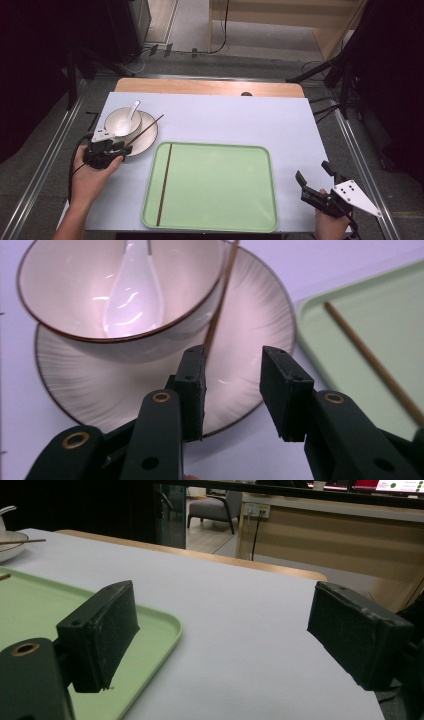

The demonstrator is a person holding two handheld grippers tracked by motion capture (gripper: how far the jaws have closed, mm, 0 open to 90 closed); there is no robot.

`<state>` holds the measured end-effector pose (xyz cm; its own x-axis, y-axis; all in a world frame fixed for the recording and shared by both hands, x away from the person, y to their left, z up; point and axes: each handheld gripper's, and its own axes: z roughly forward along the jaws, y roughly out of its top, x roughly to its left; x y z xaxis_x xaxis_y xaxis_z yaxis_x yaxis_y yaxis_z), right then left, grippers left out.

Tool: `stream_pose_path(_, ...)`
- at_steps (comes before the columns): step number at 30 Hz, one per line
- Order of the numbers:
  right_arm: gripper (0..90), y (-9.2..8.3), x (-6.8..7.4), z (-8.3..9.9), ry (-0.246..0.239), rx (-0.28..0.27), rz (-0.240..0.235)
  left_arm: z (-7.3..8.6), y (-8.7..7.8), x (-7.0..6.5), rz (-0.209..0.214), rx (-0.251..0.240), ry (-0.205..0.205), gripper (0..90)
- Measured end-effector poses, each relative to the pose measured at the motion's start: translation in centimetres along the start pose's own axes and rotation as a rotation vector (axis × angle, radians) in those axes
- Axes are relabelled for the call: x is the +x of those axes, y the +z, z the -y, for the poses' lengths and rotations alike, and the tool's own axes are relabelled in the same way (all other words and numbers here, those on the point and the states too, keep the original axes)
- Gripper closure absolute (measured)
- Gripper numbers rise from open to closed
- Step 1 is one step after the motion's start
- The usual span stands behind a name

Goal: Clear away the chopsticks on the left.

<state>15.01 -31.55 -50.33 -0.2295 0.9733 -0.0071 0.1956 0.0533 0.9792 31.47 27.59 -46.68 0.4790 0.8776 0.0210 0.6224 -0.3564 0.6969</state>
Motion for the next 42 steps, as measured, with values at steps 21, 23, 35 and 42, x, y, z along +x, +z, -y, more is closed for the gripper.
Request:
stream_pose_path(21, 13.0, -0.1, -0.2, 0.0, -0.001, -0.001, 0.000, -0.1, 3.6, 1.5, 0.052, 0.153, 0.053, 83.7)
stream_pose_path(23, 13.0, 0.0, -0.2, 0.0, -0.002, -0.001, 0.000, -0.1, 3.5, 1.2, 0.045, 0.156, 0.071, 85.0)
stream_pose_path(35, 13.0, 0.0, -0.1, 0.0, 0.001, 0.000, -0.001, 0.0, 0.9, -1.6, 0.103, 0.099, 0.044, 85.2)
stream_pose_path(42, 13.0, 0.1, 0.0, 0.0, -0.001, 0.000, -0.003, 0.7, 0.0, -4.4, 0.144, 0.085, 0.027, 85.2)
